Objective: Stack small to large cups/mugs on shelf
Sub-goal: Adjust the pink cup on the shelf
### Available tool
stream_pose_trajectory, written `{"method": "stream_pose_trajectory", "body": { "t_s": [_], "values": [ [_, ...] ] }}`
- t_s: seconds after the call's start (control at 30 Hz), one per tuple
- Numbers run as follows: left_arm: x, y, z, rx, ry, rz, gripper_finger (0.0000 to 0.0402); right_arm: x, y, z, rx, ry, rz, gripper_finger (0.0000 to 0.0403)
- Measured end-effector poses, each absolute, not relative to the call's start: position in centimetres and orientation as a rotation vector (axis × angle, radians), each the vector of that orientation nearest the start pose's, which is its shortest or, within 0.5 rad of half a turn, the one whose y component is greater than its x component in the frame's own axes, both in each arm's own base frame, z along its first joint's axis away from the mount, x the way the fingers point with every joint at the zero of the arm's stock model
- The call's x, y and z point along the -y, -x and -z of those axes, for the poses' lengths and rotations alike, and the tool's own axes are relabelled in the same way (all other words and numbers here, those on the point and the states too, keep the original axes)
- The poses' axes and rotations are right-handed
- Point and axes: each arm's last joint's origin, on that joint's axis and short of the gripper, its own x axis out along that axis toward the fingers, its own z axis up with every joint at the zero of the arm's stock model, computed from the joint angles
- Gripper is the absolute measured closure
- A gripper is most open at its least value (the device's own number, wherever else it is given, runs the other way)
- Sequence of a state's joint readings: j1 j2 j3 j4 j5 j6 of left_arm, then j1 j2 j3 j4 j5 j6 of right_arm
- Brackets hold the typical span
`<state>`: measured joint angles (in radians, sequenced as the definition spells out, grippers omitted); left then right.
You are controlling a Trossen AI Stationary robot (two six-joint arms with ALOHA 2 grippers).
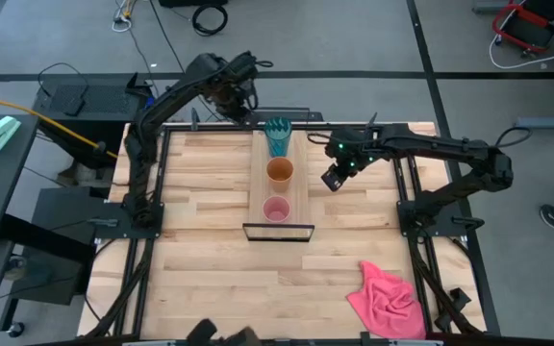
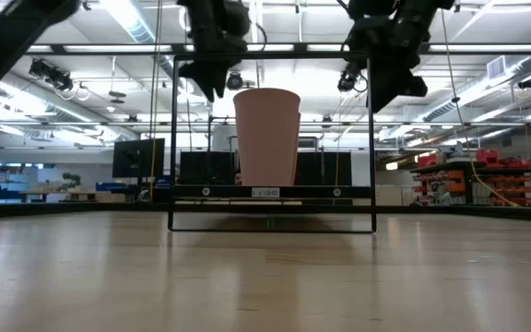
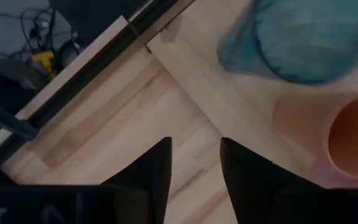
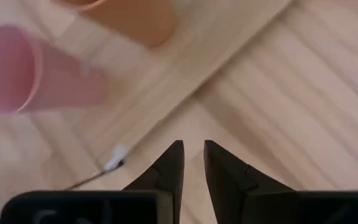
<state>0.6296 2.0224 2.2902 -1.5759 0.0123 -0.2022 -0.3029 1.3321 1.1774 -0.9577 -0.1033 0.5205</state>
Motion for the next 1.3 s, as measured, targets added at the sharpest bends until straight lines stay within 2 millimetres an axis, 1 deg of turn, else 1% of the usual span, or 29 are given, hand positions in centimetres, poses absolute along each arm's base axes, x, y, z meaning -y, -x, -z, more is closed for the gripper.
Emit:
{"method": "stream_pose_trajectory", "body": {
  "t_s": [0.07,0.13,0.2,0.27,0.37,0.43,0.53,0.67,0.8,0.87,0.97,1.17,1.3],
  "values": [
    [-21.0,-30.6,-37.3,-1.217,0.563,-0.625,0.0263,6.3,-24.0,-29.7,-1.037,-0.676,0.426,0.0335],
    [-19.6,-30.2,-36.7,-1.275,0.554,-0.6,0.0268,5.0,-24.1,-29.9,-1.051,-0.649,0.38,0.0341],
    [-18.1,-29.8,-35.7,-1.336,0.536,-0.59,0.0273,3.9,-24.4,-29.9,-1.058,-0.624,0.336,0.0347],
    [-16.5,-28.9,-34.6,-1.386,0.543,-0.593,0.0277,2.7,-24.7,-30.0,-1.05,-0.597,0.289,0.0355],
    [-13.9,-28.1,-32.3,-1.396,0.534,-0.573,0.0282,1.6,-25.3,-29.6,-1.016,-0.567,0.245,0.0371],
    [-12.0,-27.8,-30.7,-1.356,0.552,-0.542,0.0286,1.3,-25.8,-29.0,-0.971,-0.565,0.224,0.0384],
    [-9.7,-27.9,-28.6,-1.236,0.608,-0.492,0.0291,1.6,-26.2,-27.2,-0.913,-0.602,0.24,0.0397],
    [-7.3,-29.3,-26.0,-1.107,0.652,-0.419,0.0296,2.4,-26.1,-24.8,-0.886,-0.662,0.285,0.0392],
    [-5.6,-30.0,-24.4,-1.099,0.659,-0.383,0.0302,2.4,-25.8,-23.3,-0.887,-0.684,0.3,0.0397],
    [-5.1,-30.0,-24.0,-1.114,0.668,-0.386,0.0304,2.2,-25.7,-22.9,-0.89,-0.695,0.3,0.0399],
    [-4.2,-30.4,-24.1,-1.079,0.678,-0.368,0.0308,1.8,-25.8,-22.9,-0.885,-0.69,0.284,0.0395],
    [-2.1,-31.0,-24.2,-1.064,0.681,-0.276,0.0312,1.3,-25.9,-23.0,-0.883,-0.688,0.268,0.0399],
    [-1.9,-31.4,-24.4,-1.019,0.697,-0.268,0.031,1.4,-25.9,-23.0,-0.881,-0.685,0.276,0.0398]
  ]
}}
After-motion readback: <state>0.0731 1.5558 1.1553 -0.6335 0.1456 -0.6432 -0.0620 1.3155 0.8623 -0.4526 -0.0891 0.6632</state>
